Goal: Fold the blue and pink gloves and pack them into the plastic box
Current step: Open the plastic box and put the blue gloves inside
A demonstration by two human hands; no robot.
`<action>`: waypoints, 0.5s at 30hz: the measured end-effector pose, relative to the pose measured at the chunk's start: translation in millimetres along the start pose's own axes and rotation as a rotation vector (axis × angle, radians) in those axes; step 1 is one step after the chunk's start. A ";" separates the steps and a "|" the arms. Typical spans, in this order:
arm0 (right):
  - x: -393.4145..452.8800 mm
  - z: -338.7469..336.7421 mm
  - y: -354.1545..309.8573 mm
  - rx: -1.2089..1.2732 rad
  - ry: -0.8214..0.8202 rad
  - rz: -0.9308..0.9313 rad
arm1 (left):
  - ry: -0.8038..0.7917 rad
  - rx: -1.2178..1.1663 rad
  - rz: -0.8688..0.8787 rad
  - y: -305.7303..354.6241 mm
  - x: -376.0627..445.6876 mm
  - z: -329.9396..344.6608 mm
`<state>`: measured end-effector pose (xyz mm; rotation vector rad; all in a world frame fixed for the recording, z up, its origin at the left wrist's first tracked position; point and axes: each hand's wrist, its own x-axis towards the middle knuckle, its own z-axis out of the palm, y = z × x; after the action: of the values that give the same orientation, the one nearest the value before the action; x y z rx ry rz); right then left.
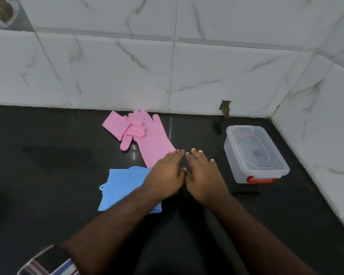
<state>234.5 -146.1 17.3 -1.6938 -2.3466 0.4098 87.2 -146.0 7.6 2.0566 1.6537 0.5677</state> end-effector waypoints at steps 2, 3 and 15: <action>-1.1 -25.1 22.0 0.008 0.074 0.044 | -0.005 -0.120 -0.019 27.8 12.3 7.5; -2.6 -38.5 36.3 0.021 0.124 0.086 | -0.013 -0.152 -0.031 41.5 18.1 11.5; -22.9 -102.2 143.3 0.220 0.240 0.543 | -0.162 -0.526 -0.259 115.4 50.9 41.1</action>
<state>403.2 -115.3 62.9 -2.1126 -1.5926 0.4971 212.9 -121.4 42.1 1.4488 1.4528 0.6442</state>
